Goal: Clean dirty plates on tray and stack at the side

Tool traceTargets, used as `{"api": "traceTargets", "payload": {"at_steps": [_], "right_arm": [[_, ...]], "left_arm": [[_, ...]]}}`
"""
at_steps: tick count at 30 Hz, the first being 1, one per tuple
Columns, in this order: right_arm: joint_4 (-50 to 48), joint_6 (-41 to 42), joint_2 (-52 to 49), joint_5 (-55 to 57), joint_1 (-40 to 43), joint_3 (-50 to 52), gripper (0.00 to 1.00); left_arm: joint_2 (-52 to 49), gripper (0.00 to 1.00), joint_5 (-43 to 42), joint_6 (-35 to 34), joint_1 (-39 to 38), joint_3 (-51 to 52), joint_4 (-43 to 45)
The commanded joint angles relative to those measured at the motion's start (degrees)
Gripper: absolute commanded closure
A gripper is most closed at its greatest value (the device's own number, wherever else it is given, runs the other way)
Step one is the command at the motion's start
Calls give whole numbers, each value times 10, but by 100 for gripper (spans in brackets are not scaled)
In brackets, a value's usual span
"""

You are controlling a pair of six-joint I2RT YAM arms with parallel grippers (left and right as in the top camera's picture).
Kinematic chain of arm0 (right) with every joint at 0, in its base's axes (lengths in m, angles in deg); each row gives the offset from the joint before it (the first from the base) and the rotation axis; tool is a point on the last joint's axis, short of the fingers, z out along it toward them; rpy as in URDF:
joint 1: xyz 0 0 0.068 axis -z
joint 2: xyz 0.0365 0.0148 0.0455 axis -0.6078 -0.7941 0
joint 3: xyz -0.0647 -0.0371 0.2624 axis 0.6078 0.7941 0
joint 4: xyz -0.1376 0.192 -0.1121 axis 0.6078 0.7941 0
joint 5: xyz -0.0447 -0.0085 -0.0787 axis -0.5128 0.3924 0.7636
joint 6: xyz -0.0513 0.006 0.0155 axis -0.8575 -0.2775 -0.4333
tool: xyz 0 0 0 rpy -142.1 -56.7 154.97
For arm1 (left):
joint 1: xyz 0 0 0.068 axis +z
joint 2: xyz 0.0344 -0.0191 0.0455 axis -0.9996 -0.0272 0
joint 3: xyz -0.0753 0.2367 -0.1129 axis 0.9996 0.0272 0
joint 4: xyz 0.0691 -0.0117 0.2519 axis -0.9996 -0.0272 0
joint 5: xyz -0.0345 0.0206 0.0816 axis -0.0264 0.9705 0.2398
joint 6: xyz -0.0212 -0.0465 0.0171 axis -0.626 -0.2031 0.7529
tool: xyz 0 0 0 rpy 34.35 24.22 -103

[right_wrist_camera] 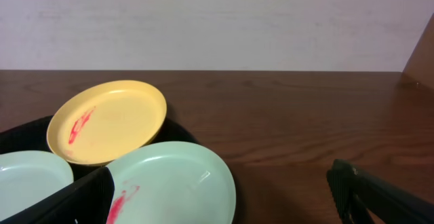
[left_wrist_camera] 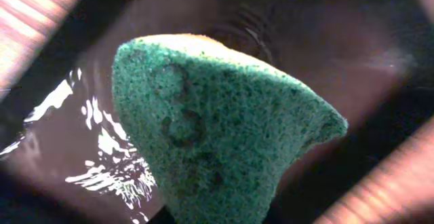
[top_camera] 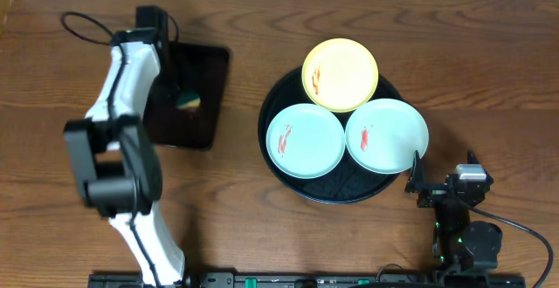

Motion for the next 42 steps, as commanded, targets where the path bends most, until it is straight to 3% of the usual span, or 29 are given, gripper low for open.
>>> {"api": "traceTargets", "payload": {"at_steps": [1,6,12,19,28,42], "right_arm": [[2,-7,2,-2,8,1,1],[2,-7,2,-2,8,1,1],[2,-7,2,-2,8,1,1],[2,-7,2,-2,8,1,1],[2,-7,2,-2,8,1,1],[2,-7,2,-2,8,1,1]], "left_arm": [[98,92,2,5,3,-10,-2],[168,92,1,6,2,-10,7],[176,93,1,12,2,-5,23],[111,93,2,92,3,49,110],[6,93,2,94,10,57,127],[151,93,-23,101,10,58,135]]}}
